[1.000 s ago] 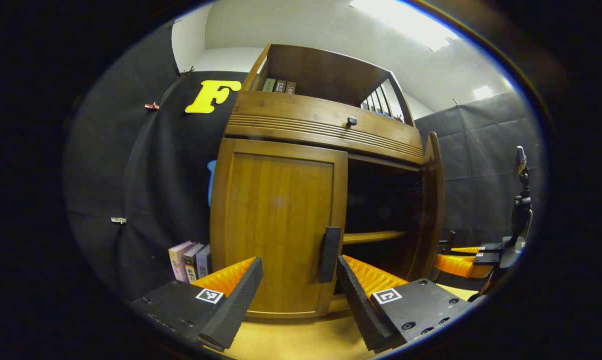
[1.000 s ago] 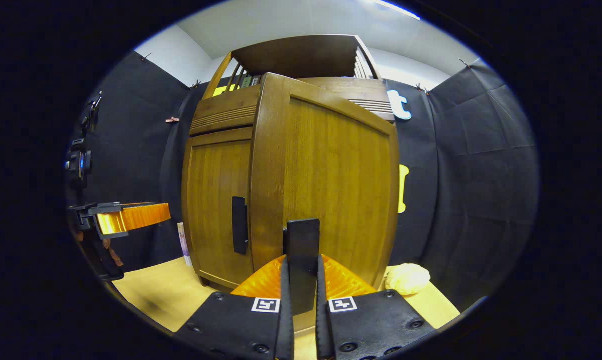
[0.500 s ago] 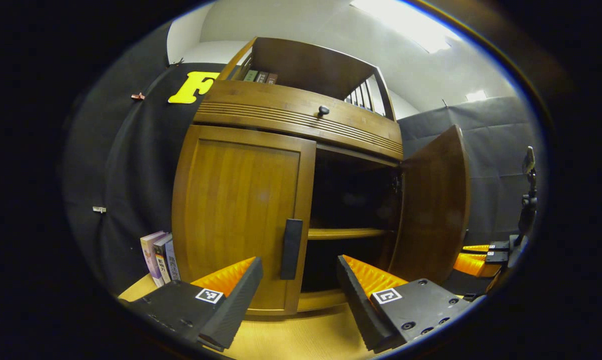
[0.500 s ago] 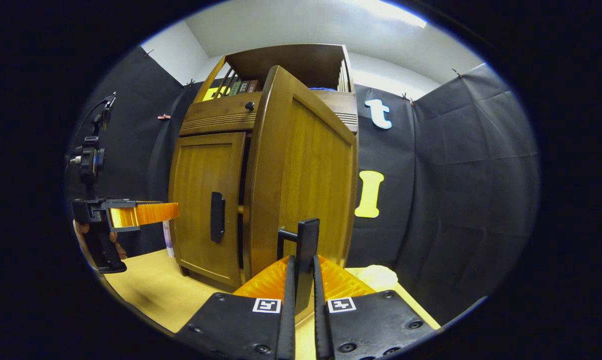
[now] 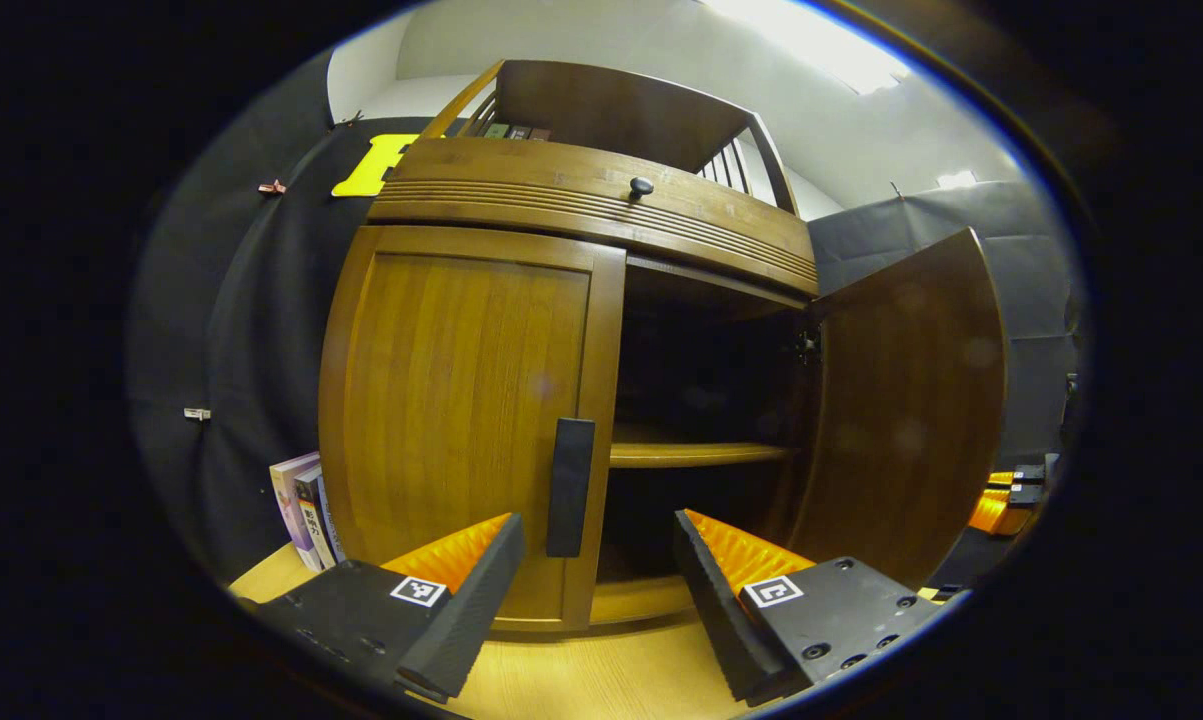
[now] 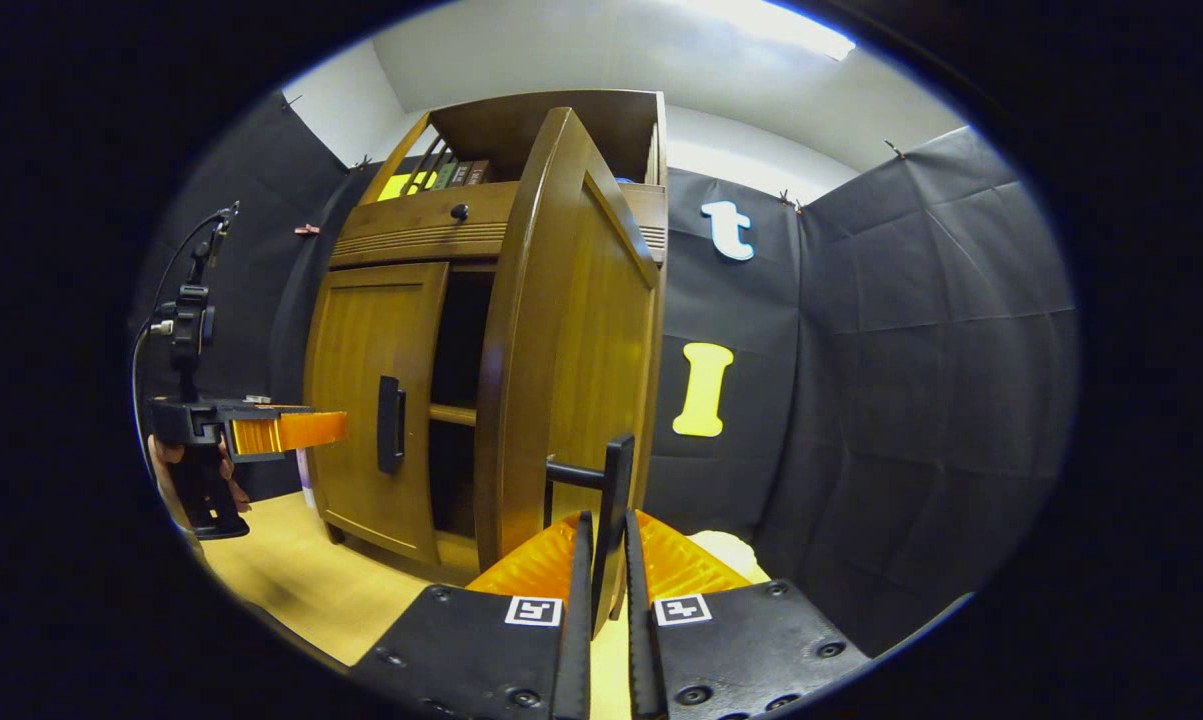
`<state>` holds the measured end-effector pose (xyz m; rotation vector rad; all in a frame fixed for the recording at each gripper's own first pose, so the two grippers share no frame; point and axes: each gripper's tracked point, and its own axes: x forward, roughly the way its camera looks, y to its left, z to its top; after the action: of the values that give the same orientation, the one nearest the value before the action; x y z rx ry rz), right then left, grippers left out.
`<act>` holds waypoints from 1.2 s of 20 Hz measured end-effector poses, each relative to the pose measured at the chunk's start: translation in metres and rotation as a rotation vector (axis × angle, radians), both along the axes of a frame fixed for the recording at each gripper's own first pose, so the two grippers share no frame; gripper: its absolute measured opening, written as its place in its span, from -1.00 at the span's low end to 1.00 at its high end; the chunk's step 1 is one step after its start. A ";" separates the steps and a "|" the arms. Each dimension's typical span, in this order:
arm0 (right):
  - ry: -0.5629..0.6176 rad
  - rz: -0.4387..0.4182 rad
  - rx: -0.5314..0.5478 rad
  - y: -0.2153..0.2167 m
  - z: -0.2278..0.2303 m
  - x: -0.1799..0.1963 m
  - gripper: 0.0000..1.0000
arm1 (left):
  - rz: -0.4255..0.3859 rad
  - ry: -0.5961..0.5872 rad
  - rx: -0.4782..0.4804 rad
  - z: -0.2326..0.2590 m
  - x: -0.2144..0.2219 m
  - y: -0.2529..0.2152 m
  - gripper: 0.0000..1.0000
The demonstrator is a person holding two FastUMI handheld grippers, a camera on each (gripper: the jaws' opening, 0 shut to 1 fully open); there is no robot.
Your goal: Open the right door of the double-door shoe cabinet with the right hand, and open the left door with the left hand.
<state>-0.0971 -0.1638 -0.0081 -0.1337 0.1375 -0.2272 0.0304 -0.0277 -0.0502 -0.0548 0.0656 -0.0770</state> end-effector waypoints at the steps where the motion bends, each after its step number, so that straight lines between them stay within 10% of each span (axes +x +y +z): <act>1: -0.003 -0.001 -0.001 -0.003 0.000 -0.002 -0.62 | 0.002 -0.006 -0.001 -0.002 0.006 0.000 0.76; 24: -0.020 -0.134 0.035 -0.086 0.008 -0.049 -0.84 | 0.137 -0.088 0.046 -0.021 0.115 0.025 0.60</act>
<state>-0.1457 -0.2503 0.0003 -0.0873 0.1307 -0.3596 0.1458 -0.0025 -0.0715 -0.0100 -0.0246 0.0587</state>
